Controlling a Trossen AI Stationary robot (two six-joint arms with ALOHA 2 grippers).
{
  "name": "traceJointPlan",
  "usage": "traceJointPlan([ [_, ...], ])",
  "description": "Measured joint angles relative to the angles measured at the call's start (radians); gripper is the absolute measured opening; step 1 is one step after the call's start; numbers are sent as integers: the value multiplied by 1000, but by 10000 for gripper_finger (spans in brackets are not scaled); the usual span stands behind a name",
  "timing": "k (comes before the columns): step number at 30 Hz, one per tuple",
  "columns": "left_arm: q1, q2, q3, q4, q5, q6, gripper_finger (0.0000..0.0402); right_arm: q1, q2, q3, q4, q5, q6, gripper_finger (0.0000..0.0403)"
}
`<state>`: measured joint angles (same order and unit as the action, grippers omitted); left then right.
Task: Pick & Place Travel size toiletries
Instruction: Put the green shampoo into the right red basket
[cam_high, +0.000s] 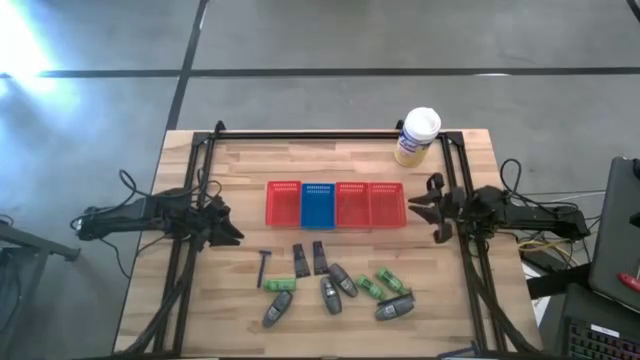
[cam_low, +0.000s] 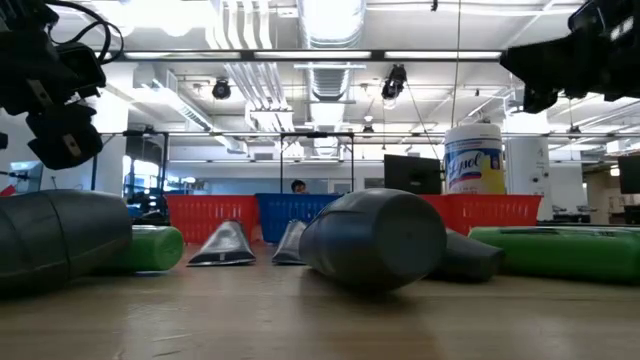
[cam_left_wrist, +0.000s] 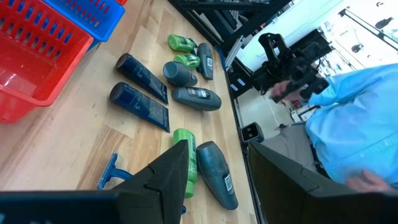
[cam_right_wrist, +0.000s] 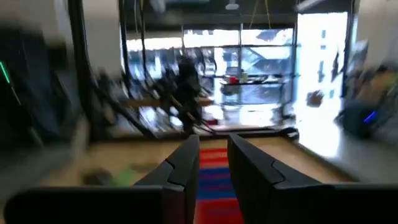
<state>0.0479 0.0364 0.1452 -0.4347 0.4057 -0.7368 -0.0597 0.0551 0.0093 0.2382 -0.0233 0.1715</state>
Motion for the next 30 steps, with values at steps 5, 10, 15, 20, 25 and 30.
traceJointPlan([
  [5, 0, 0, 0, 0, 0, 0, 172, 1, 0, 0, 80, 0, 470, 99],
  [10, 0, 0, 0, 0, 0, 0, 172, 1, -2, 1, 144, 102, 888, 110],
  [15, 0, 0, 0, 0, 0, 0, 172, 3, 1, 1, 150, 289, 982, 121],
  [20, 0, 0, 0, 0, 0, 0, 172, 3, 4, 0, 221, 354, 960, 129],
  [25, 0, 0, 0, 0, 0, 0, 172, 3, 63, 9, 332, 356, 988, 134],
  [30, 0, 0, 0, 0, 0, 0, 172, 24, 276, 137, 186, 196, 1158, 126],
])
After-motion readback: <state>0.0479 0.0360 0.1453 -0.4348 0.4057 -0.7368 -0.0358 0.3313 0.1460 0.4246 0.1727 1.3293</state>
